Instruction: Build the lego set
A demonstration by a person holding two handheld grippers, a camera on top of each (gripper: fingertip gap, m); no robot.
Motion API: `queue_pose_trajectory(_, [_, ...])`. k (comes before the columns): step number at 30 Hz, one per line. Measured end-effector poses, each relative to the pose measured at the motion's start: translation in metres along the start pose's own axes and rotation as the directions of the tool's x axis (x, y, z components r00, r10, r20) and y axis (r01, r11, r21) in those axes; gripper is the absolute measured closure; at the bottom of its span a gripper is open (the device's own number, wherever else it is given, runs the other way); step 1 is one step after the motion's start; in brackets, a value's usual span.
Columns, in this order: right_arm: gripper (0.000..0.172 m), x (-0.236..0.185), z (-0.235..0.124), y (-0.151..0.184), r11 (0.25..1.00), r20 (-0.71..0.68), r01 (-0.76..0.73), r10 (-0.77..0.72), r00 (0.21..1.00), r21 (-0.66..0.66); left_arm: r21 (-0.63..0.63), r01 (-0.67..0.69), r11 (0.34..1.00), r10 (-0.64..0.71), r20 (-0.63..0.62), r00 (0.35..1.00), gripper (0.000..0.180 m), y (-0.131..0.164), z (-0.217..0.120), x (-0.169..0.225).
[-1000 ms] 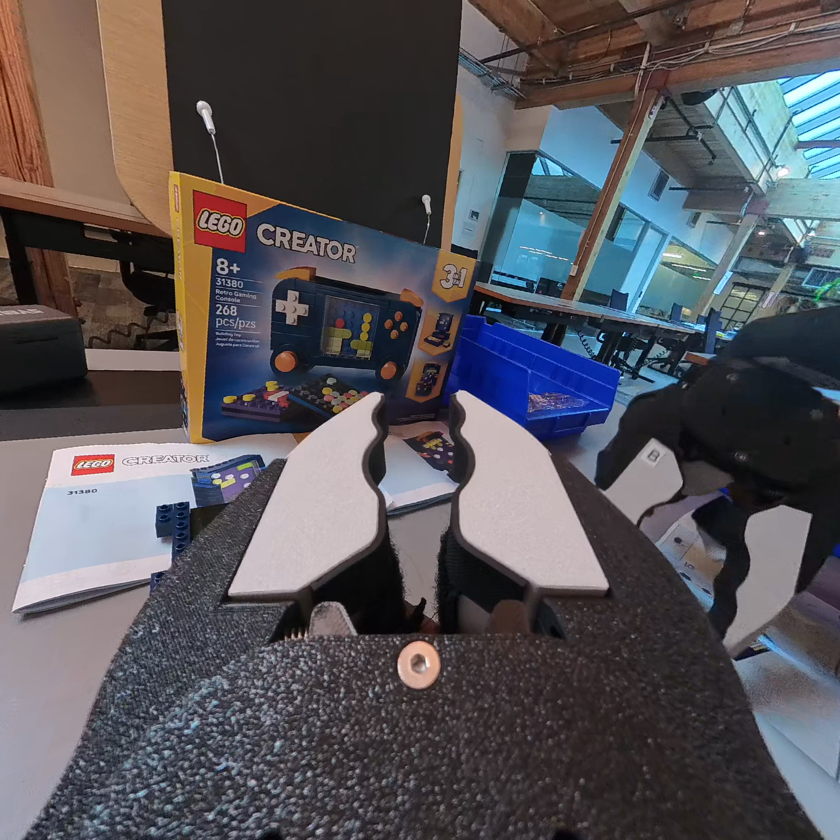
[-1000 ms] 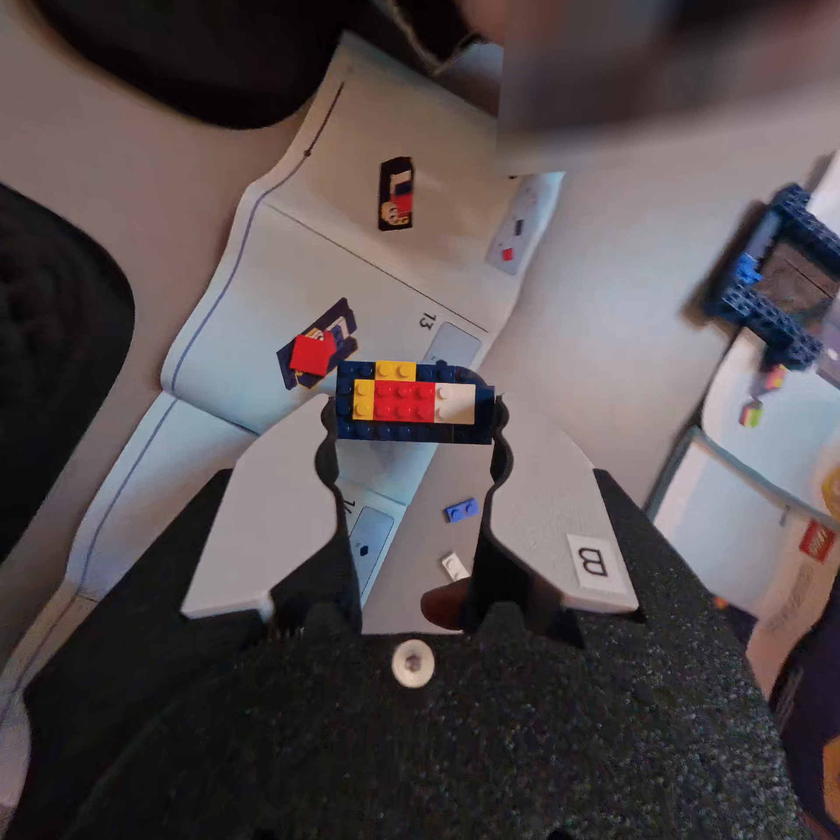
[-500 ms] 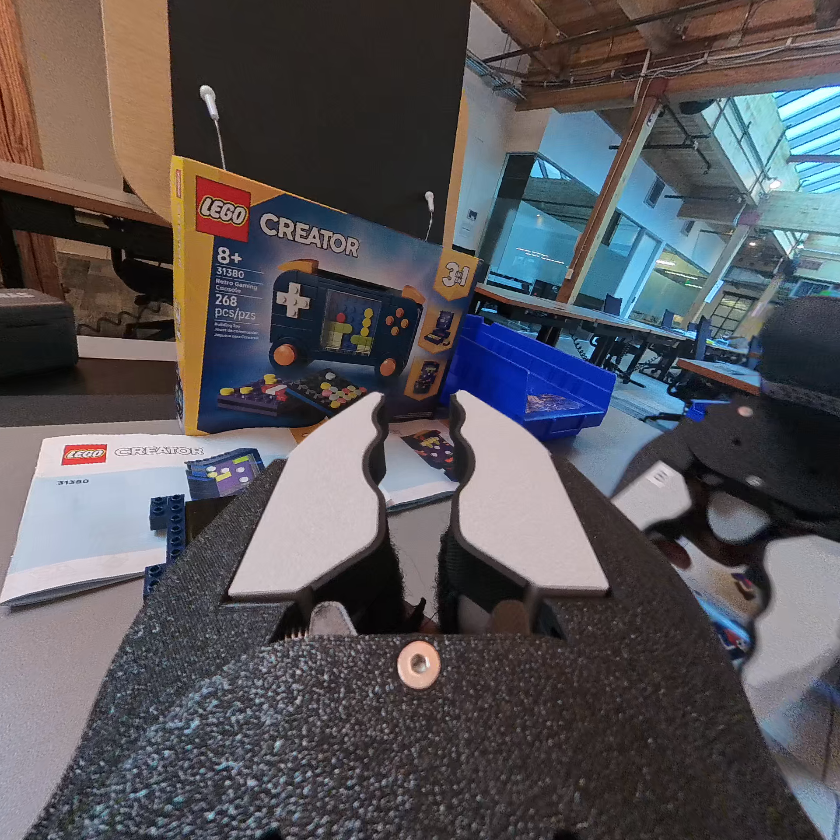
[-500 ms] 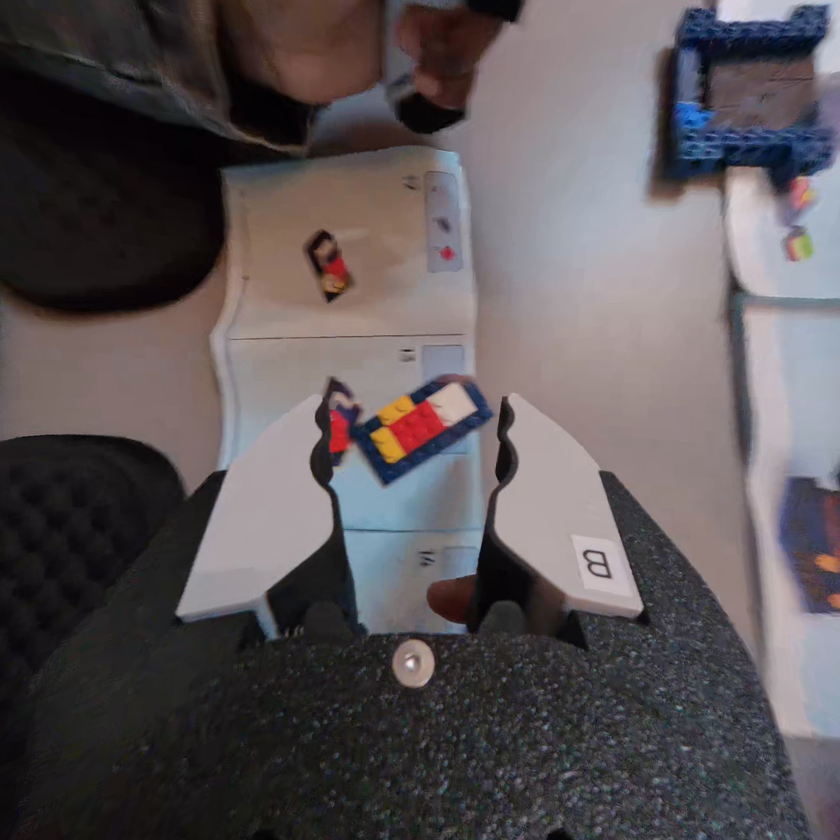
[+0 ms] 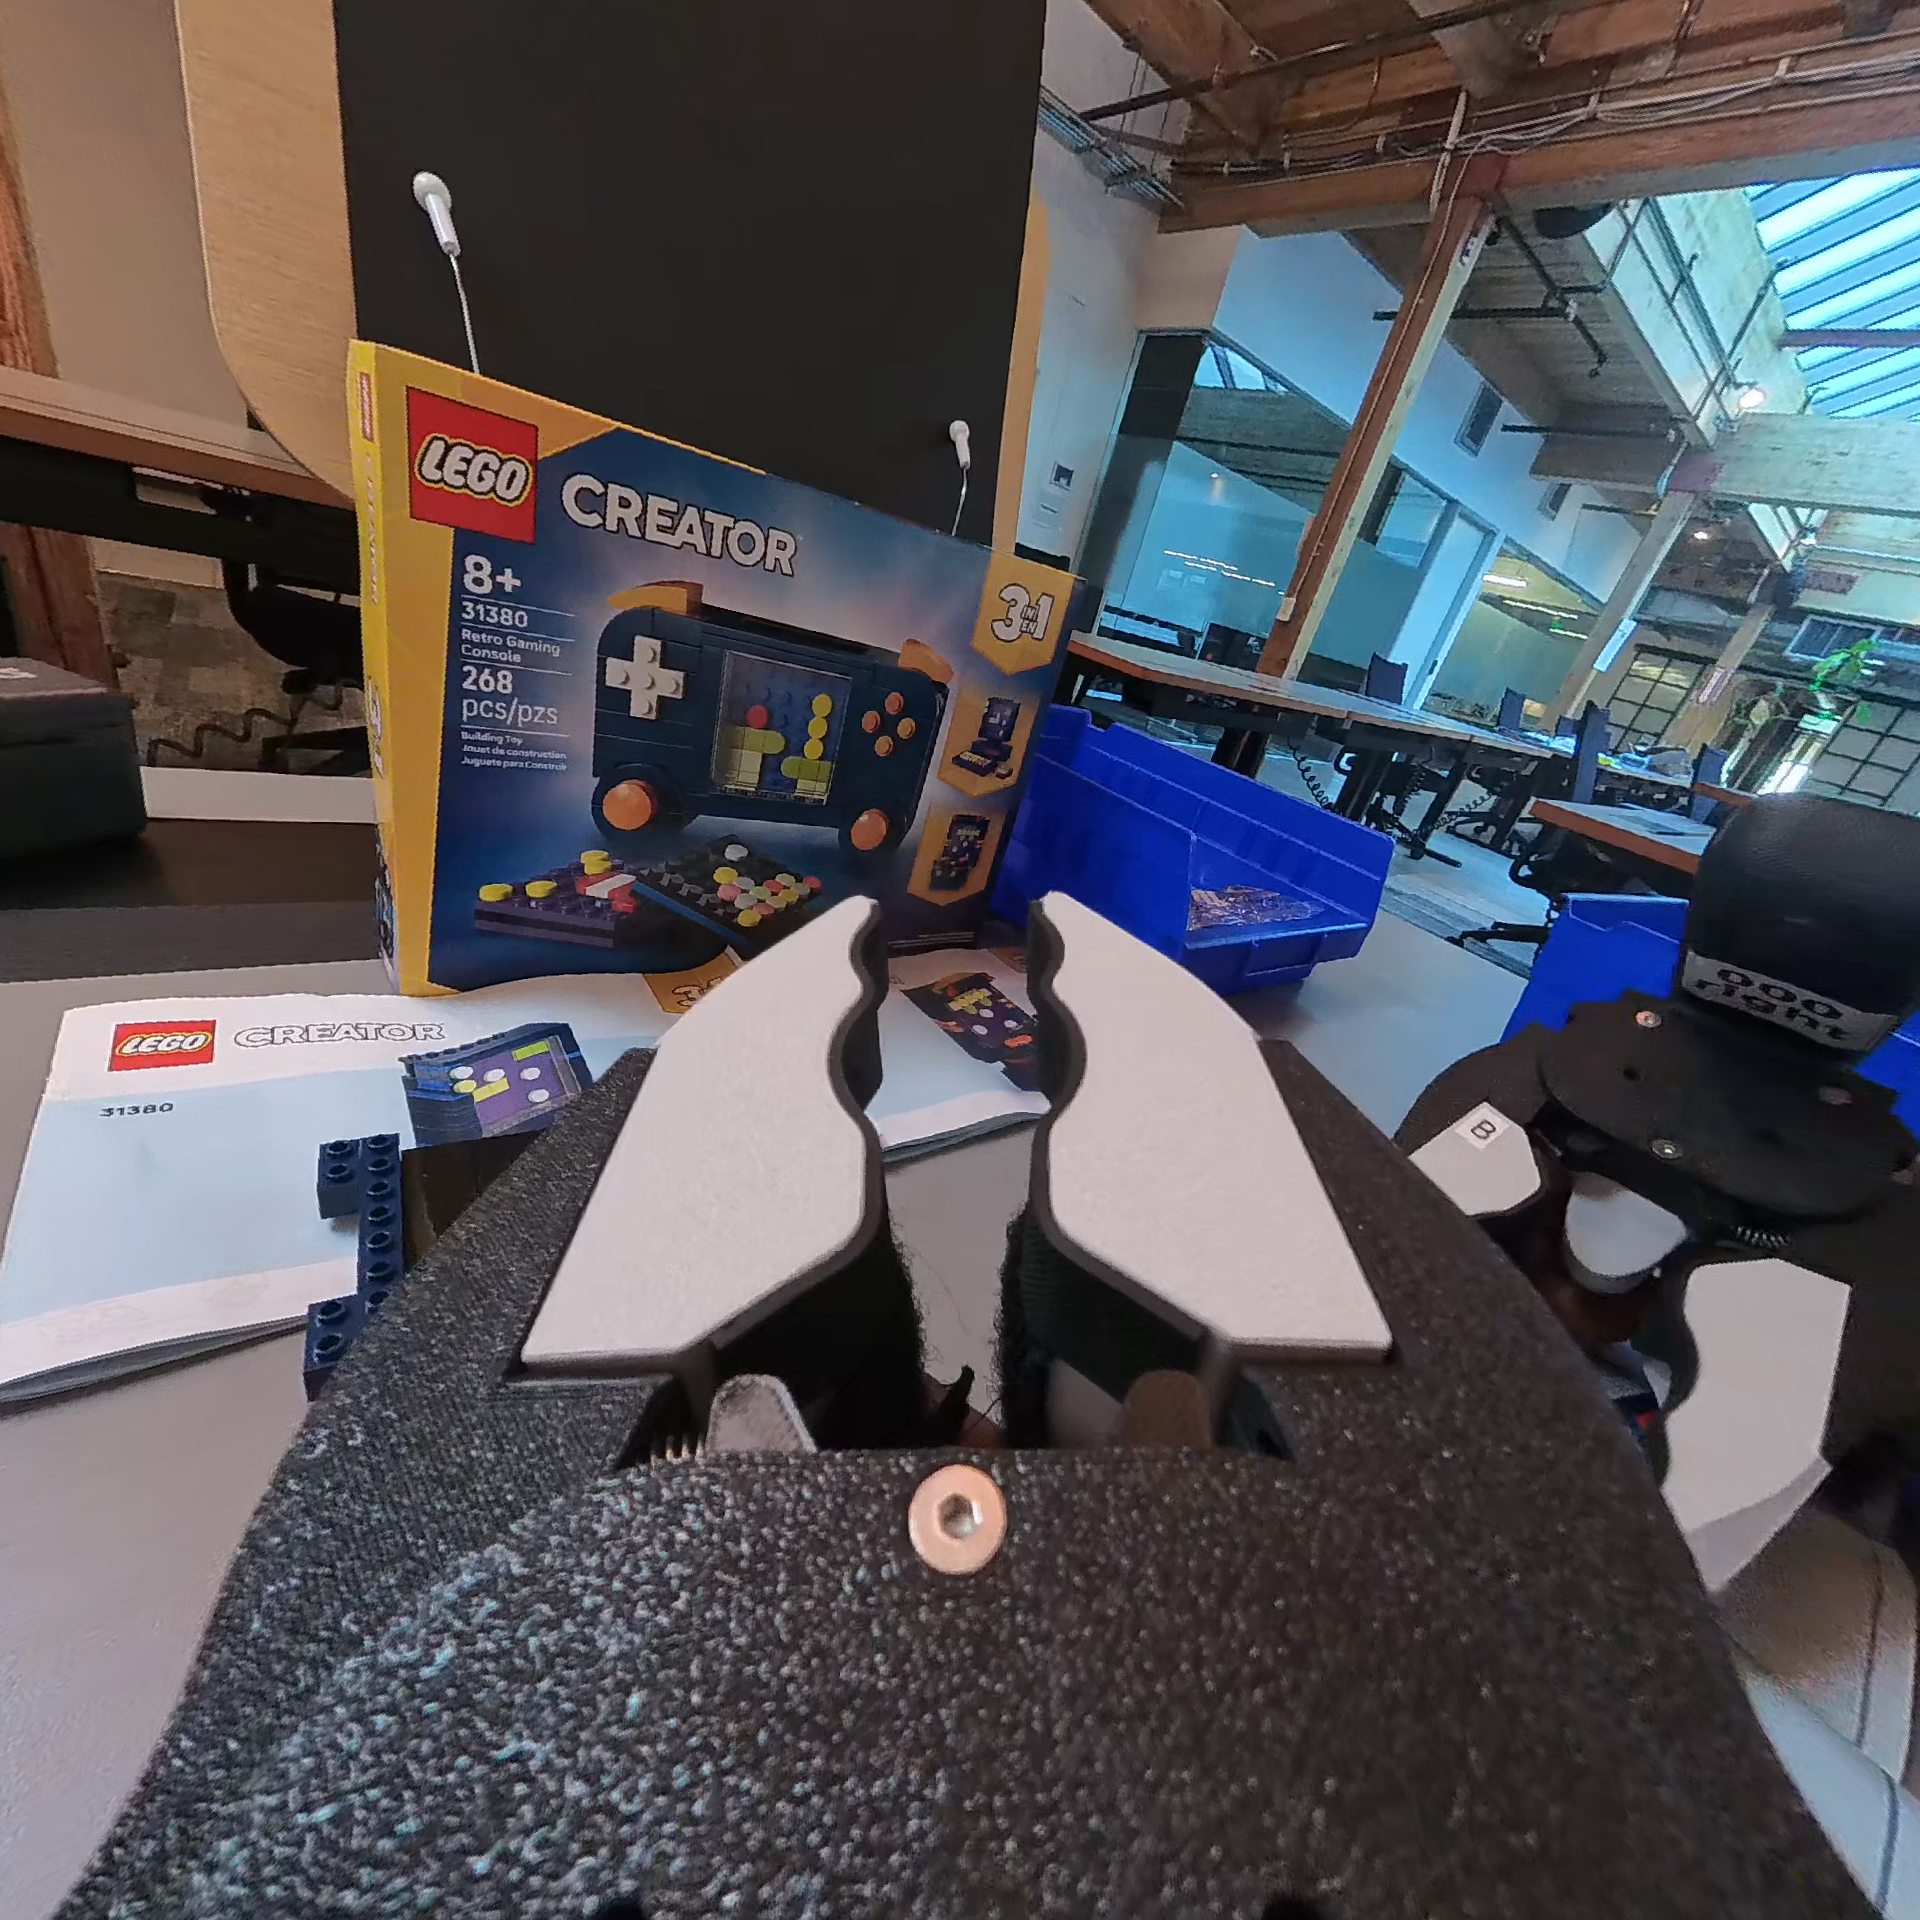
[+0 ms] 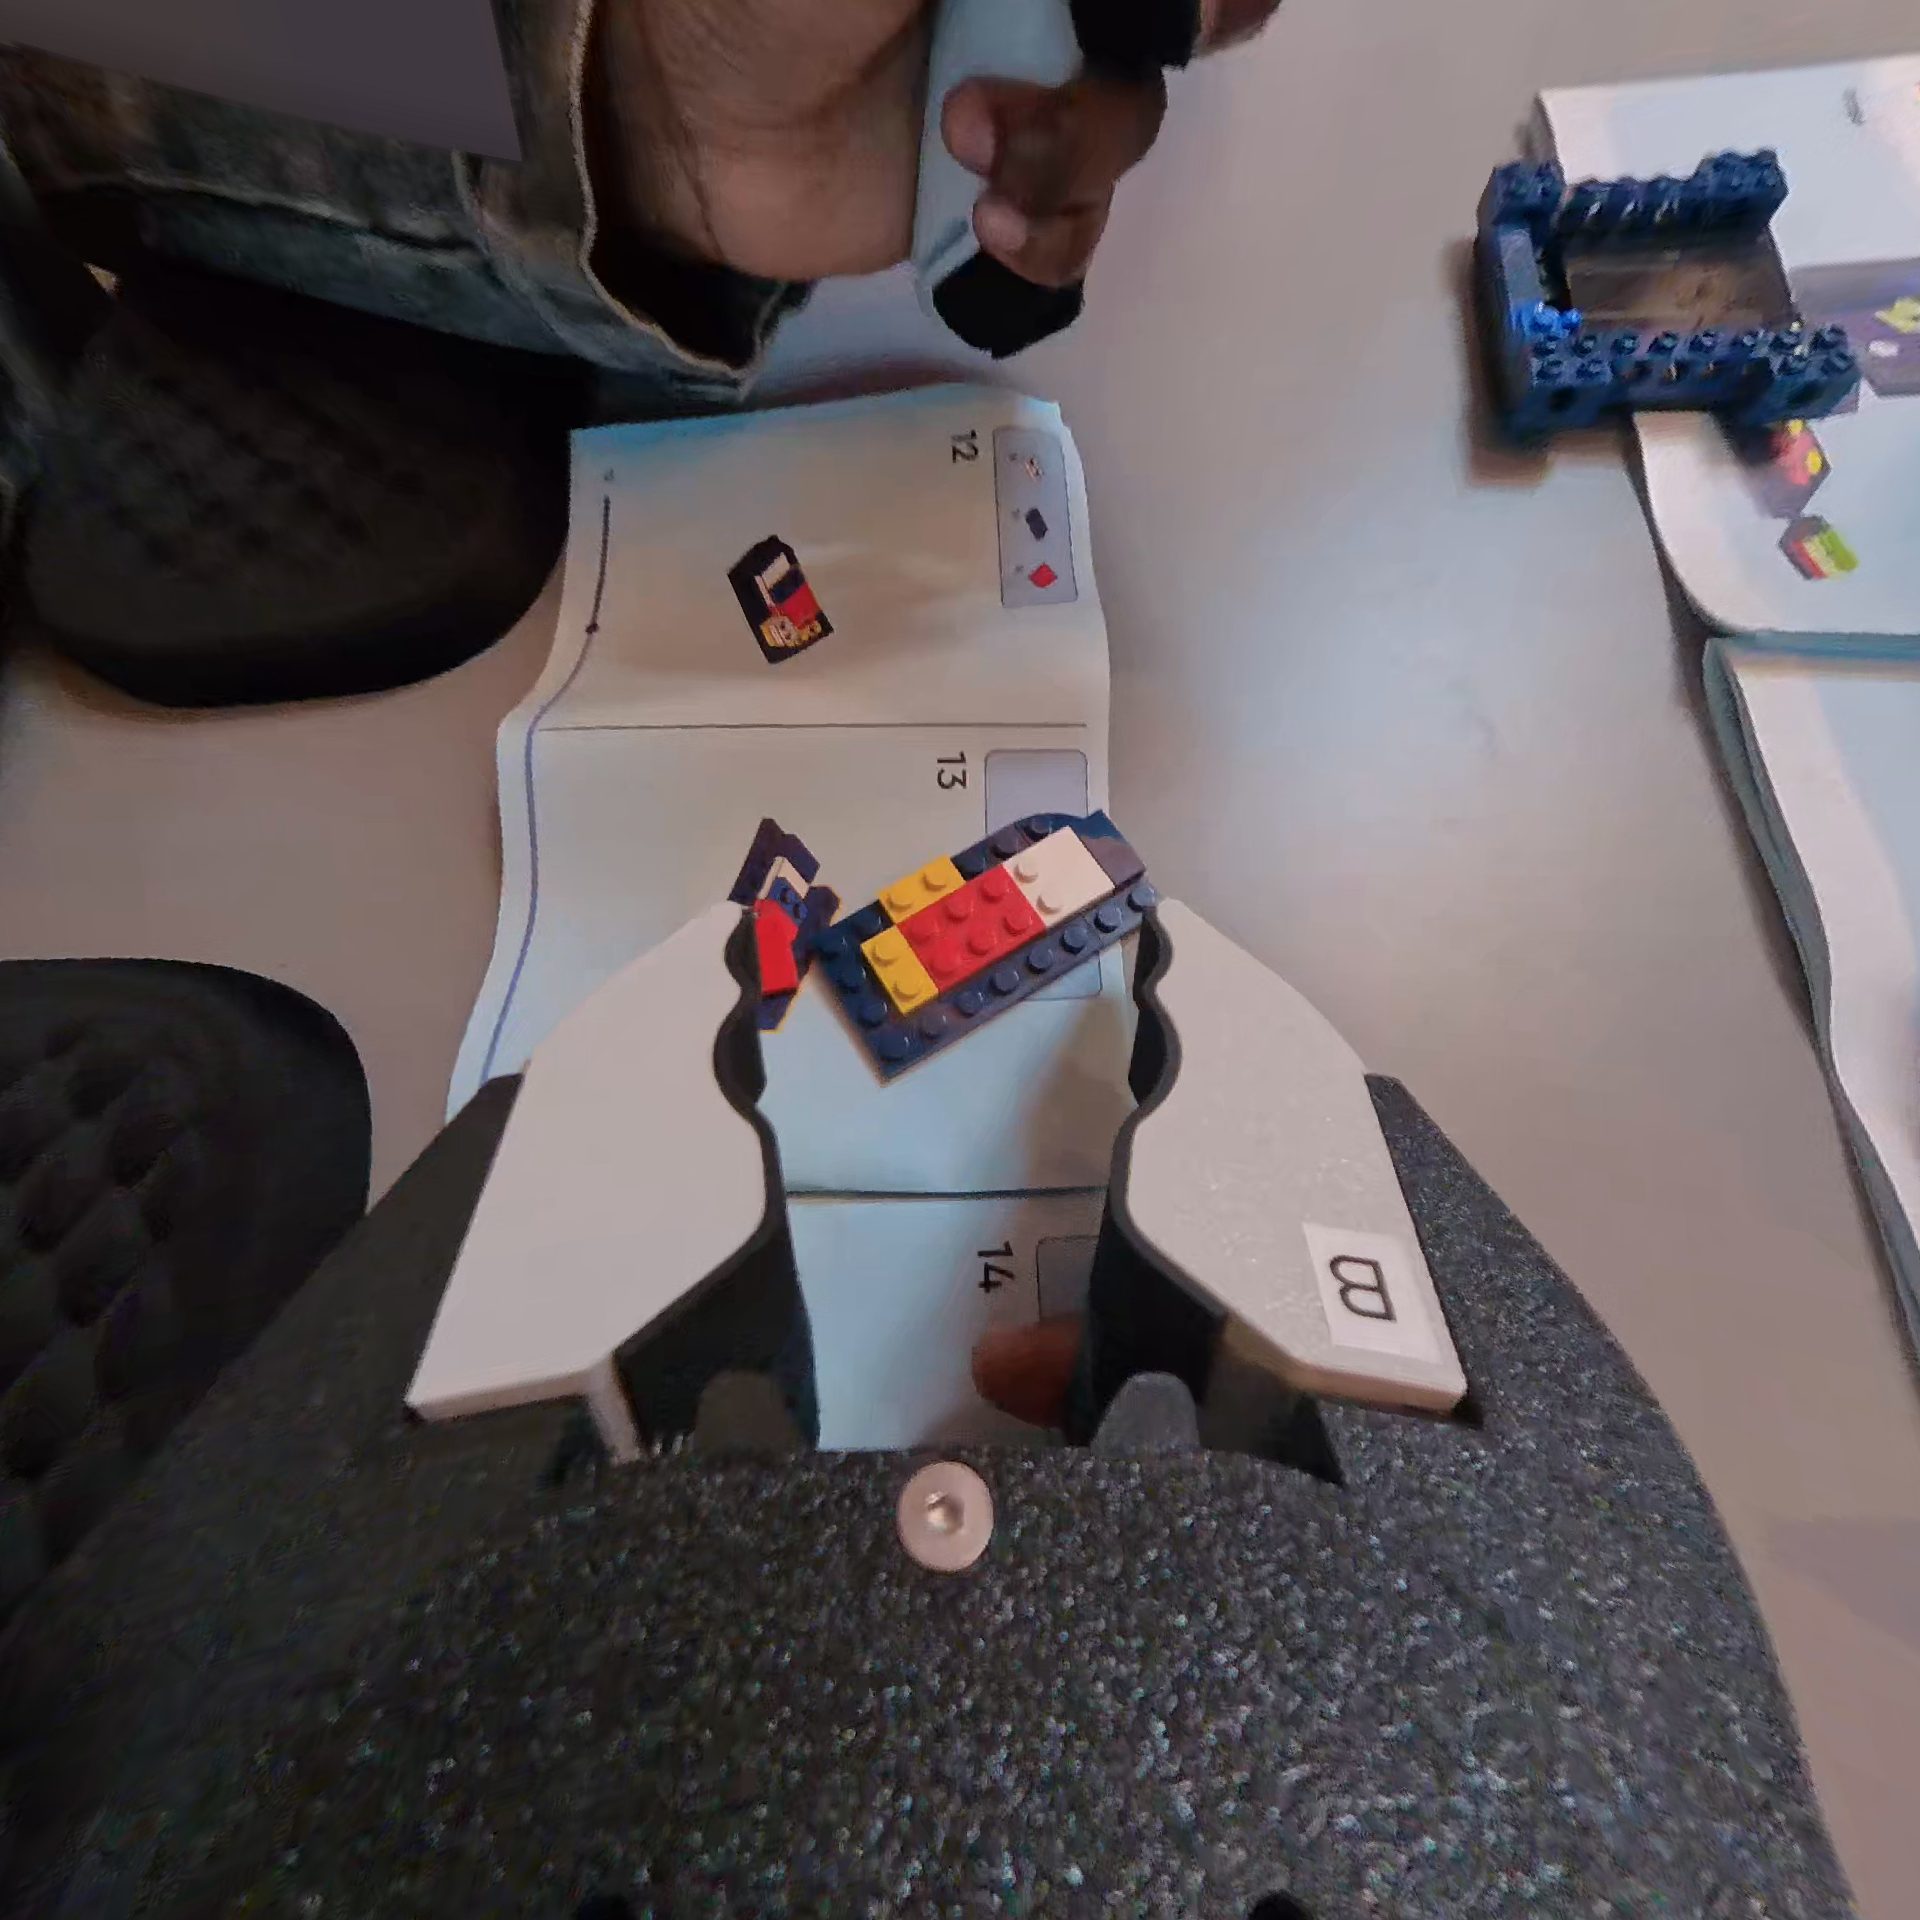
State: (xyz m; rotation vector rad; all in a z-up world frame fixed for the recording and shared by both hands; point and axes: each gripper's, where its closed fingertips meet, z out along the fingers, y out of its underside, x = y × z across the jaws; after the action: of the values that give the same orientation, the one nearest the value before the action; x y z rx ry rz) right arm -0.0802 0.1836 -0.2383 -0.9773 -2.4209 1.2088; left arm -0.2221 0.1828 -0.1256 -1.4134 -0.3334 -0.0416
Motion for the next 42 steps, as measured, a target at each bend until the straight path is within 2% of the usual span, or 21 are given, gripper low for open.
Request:
queue_pose_trajectory(5, [0.114, 0.002, -0.007, 0.006, 0.999, -0.025, 0.037, -0.038, 0.999, -0.037, -0.006, -0.003, 1.000, 0.003, -0.005, 1.000, 0.156, 0.001, 0.001, 0.001])
queue_pose_trajectory(17, [0.112, -0.001, 0.009, 0.008, 0.954, -0.122, -0.219, 0.197, 0.973, -0.206, -0.015, -0.010, 1.000, 0.010, -0.013, 1.000, 0.156, 0.002, 0.001, 0.003])
queue_pose_trajectory(23, [0.113, 0.001, 0.014, 0.006, 0.958, -0.156, -0.192, 0.160, 0.975, -0.214, -0.020, -0.011, 1.000, 0.011, -0.016, 1.000, 0.156, 0.003, 0.002, 0.003])
queue_pose_trajectory(29, [0.129, 0.002, 0.012, 0.008, 0.966, -0.157, -0.133, 0.099, 0.983, -0.221, -0.024, -0.013, 1.000, 0.012, -0.021, 1.000, 0.156, 0.004, 0.002, 0.004])
queue_pose_trajectory(32, [0.129, 0.003, 0.011, 0.009, 0.972, -0.154, -0.082, 0.048, 0.987, -0.220, -0.027, -0.011, 1.000, 0.011, -0.023, 1.000, 0.156, 0.005, 0.002, 0.004])
queue_pose_trajectory(42, [0.127, 0.004, 0.001, 0.010, 0.973, -0.142, -0.083, 0.053, 0.988, -0.214, -0.033, -0.008, 0.999, 0.007, -0.029, 1.000, 0.156, 0.006, 0.002, 0.005])
